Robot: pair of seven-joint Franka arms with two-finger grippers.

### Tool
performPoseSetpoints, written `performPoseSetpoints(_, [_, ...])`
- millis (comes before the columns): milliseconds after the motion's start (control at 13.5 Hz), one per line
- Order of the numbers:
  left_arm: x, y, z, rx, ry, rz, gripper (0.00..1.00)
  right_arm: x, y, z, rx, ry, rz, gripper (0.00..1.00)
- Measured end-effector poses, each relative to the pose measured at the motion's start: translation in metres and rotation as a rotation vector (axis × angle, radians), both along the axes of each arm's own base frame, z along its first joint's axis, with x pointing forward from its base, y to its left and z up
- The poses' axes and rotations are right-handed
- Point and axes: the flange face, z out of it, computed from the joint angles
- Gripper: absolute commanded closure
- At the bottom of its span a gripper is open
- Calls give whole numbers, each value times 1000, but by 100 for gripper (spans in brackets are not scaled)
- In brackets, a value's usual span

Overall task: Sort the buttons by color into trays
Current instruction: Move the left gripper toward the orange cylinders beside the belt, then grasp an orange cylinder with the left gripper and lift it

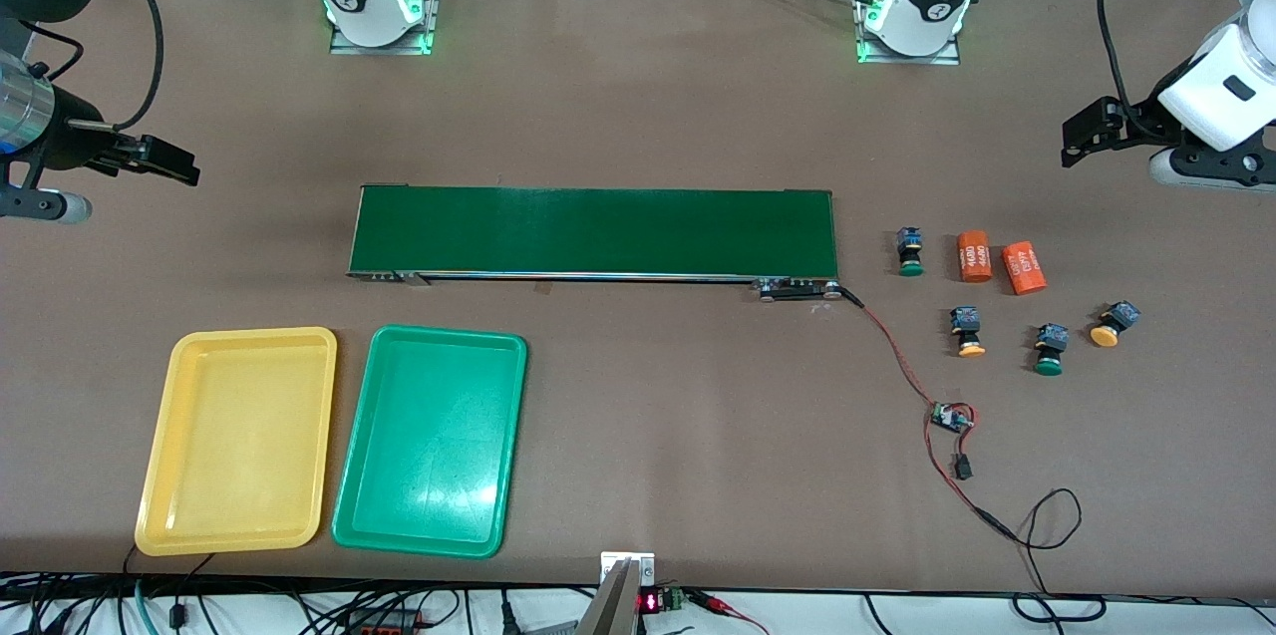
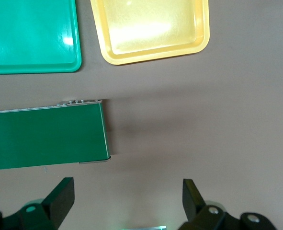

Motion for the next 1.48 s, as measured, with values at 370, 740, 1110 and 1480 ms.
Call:
performPoseSetpoints(370, [3,-1,2,0,-5,-3,0,2,0,0,0,-12,0,0])
performPoseSetpoints(740, [17,-2,-20,4,37,2,0,3,0,0,0,-20,1,0])
performPoseSetpoints(1110, [45,-4,-74,13,176,3,0,4,5,0,1,-23,9,0])
performPoseSetpoints(1480, [52,37,-185,10,190,66,0,4,8,0,2,-23,14,0])
